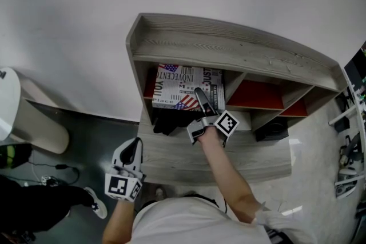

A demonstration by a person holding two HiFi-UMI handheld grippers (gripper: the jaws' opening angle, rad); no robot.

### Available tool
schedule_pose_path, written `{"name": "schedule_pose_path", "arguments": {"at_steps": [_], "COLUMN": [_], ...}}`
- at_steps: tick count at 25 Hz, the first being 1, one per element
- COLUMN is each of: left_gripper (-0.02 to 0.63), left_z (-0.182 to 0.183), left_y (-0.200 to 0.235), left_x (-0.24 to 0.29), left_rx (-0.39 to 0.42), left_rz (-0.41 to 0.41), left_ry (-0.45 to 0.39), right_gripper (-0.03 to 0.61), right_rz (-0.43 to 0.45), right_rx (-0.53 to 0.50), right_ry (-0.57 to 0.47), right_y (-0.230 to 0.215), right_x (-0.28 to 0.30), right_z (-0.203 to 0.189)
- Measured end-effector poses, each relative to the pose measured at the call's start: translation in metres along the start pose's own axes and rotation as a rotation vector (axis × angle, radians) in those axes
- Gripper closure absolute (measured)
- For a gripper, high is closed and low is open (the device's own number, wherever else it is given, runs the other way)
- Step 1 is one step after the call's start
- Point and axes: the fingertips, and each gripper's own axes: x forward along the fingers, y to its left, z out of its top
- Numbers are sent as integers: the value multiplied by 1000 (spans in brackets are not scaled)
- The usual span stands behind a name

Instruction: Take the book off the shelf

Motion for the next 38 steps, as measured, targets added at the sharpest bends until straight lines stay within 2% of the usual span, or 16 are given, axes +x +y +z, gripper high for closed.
{"name": "schedule_pose_path", "arguments": {"at_steps": [5,10,18,26,30,33,38], "left_gripper": [597,597,597,597,597,597,597], "left_z": [-3,-4,-8,-12,-18,-20,-20], "left_y": [-3,-3,0,-5,-9,-11,-18], "left_x": [-5,-15,-34,-51,-58,-64,-66], "left_rx": [-13,-14,-28,-40,-43,-47,-45], "left_rz": [-10,-15,-5,-1,-7,-11,-37], "left_ry": [1,-4,0,6,15,21,23], "right_gripper": [249,281,332,344,356,402,405], "right_rz": [-30,-54,-54,-47,-48,-31,-14], "right_rx": [24,22,41,42,30,14,25], "right_ry": [-36,-21,-35,-37,-35,-36,-41], "right_y": [-3,-3,-6,-3,-3,2,4], "right_x": [-2,-4,-12,-25,-37,-47,-61], "right_z": [2,0,-2,-7,-11,-15,-20]}}
